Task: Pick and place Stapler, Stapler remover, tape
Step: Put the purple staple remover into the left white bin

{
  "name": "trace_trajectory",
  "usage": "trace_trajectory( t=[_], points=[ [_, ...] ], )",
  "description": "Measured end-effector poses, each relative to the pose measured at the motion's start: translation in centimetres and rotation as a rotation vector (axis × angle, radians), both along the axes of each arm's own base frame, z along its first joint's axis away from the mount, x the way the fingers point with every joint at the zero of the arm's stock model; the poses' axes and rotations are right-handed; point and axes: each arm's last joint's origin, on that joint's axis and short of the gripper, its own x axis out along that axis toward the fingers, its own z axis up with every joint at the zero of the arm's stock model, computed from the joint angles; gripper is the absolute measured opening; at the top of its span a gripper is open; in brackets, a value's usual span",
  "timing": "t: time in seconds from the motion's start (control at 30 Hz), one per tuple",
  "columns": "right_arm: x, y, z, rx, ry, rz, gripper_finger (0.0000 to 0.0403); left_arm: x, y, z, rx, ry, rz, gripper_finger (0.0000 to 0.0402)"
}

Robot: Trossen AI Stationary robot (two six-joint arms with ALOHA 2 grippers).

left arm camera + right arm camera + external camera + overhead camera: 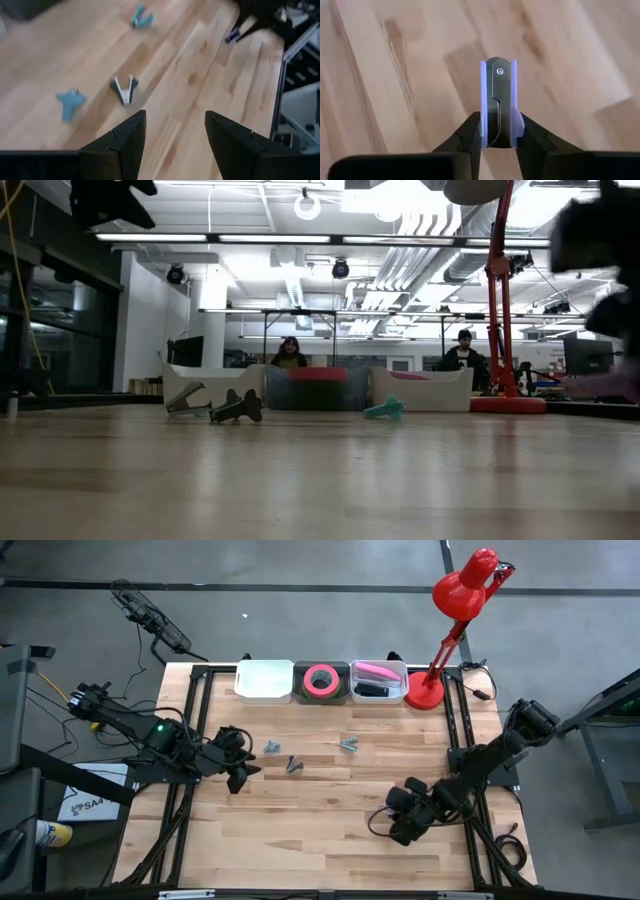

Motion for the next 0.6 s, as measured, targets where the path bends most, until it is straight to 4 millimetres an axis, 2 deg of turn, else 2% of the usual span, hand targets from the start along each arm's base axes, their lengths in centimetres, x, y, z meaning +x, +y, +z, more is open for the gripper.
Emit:
trace_trajectory(
  t=[0.27, 0.47, 0.6],
  points=[
    [4.8, -1.6, 5.0, -0.065, -0.172, 0.01, 0.0078, 1.6, -0.5, 1.6, 0.12, -0.208, -0.035, 0.02],
    [8.5, -3.5, 10.9, -0.158, -0.37, 0.034, 0.0078, 3.7, -1.3, 2.3, 0.283, -0.328, -0.08, 0.02],
    [10.1, -4.5, 15.1, -0.224, -0.496, 0.069, 0.0078, 5.1, -1.9, 2.5, 0.387, -0.383, -0.104, 0.02]
  ],
)
